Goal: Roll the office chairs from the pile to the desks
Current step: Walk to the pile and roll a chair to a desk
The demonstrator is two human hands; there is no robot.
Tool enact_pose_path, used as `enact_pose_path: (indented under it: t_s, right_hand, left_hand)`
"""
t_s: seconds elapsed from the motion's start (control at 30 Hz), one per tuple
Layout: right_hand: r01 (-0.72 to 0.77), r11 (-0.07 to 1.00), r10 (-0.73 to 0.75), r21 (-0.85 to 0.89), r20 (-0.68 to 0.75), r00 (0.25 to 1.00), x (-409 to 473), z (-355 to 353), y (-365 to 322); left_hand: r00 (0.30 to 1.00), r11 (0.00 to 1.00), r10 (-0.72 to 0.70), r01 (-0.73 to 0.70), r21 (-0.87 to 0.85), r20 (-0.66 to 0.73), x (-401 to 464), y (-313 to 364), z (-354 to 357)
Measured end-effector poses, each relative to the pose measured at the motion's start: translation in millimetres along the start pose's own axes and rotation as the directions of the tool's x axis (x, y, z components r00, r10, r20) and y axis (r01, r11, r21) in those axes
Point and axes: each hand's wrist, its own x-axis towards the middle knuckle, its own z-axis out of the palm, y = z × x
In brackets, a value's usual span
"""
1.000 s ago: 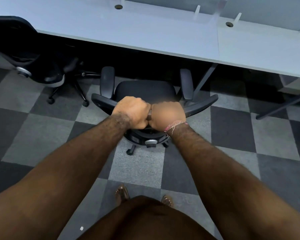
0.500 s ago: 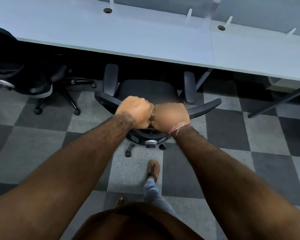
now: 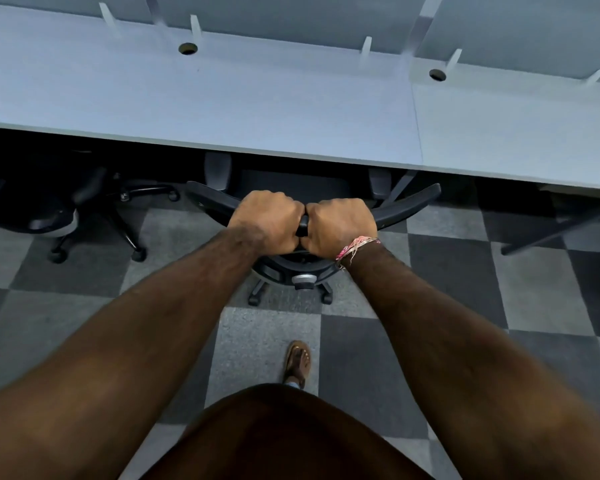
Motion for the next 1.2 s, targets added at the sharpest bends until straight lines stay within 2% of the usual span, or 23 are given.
enact_pose_path:
  t_s: [0.23, 0.4, 0.53, 0.93, 1.2]
  right_hand:
    - [0.022, 1.0, -0.022, -0.011, -0.028, 0.999, 52, 6, 40]
    - [0.002, 1.0, 0.0, 0.024, -0.059, 0.998, 90, 9, 29]
    - [-0.014, 1.0, 0.013, -0.012, -0.098, 0.995, 112, 7, 40]
    - [-0.046, 0.999, 0.045, -0.001, -0.051, 0.998, 112, 9, 31]
    - [-0.158, 0.987, 0.158, 0.018, 0.01, 0.987, 93, 2, 14]
  left_hand:
    - [1.0, 1.0, 0.008, -0.008, -0.018, 0.004, 63, -16, -10]
    - [0.998, 0.999, 0.033, -0.034, 0.019, 0.045, 91, -58, -12]
    - [0.995, 0.996, 0.084, -0.085, 0.021, 0.058, 111, -73, -19]
    - [0.985, 0.986, 0.167, -0.168, 0.02, 0.053, 107, -83, -19]
    - [0.985, 0.986, 0.164, -0.162, -0.036, 0.056, 86, -72, -20]
